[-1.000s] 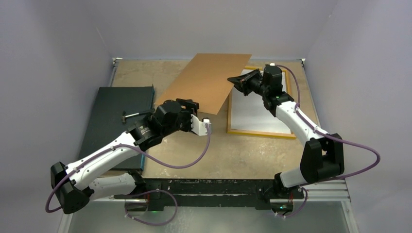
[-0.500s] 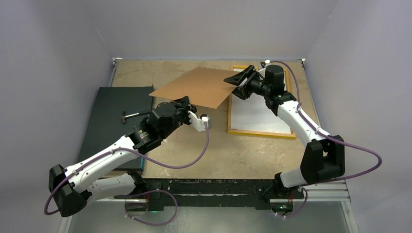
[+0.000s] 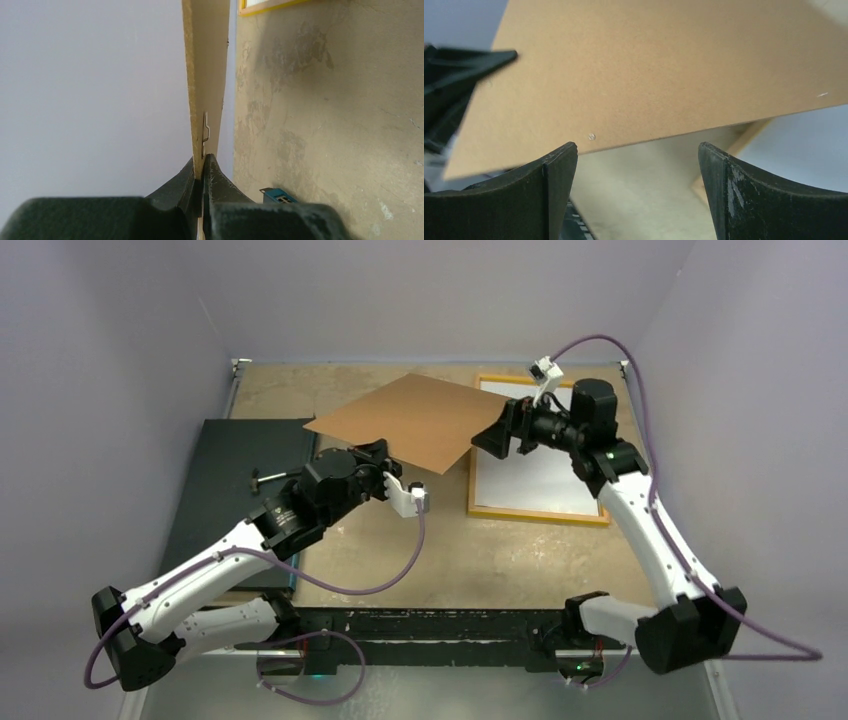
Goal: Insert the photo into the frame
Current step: Turn over the photo frame item at the center of the board.
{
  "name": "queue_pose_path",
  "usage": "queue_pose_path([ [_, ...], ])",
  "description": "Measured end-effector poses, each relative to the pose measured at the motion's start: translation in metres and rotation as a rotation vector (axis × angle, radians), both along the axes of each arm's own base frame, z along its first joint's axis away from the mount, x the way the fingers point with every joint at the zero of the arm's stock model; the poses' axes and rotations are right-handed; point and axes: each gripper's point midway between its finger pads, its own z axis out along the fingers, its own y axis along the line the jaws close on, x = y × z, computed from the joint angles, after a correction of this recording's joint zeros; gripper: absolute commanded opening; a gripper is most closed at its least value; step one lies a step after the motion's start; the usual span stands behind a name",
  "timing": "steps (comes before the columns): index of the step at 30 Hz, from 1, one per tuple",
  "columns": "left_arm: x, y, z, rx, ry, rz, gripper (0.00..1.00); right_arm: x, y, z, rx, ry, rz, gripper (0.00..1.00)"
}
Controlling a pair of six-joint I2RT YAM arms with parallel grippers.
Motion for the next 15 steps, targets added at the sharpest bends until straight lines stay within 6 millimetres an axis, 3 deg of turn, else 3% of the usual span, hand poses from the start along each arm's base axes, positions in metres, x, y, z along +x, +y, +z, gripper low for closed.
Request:
queue_pose_path([
  [3,-0.005,0.001,0.006,0.011,-0.003,-0.025,0.00,-0.010,-0.013,0.010,-0.094,-0.230,0.015,0.94],
  [6,-0.010,0.003,0.012,0.022,0.000,-0.042,0.00,-0.019,-0.021,0.002,-0.209,-0.414,0.060,0.93],
  [15,-0.017,0.005,0.015,0.048,0.020,-0.068,0.00,-0.026,0.005,-0.034,-0.489,-0.711,0.246,0.84],
])
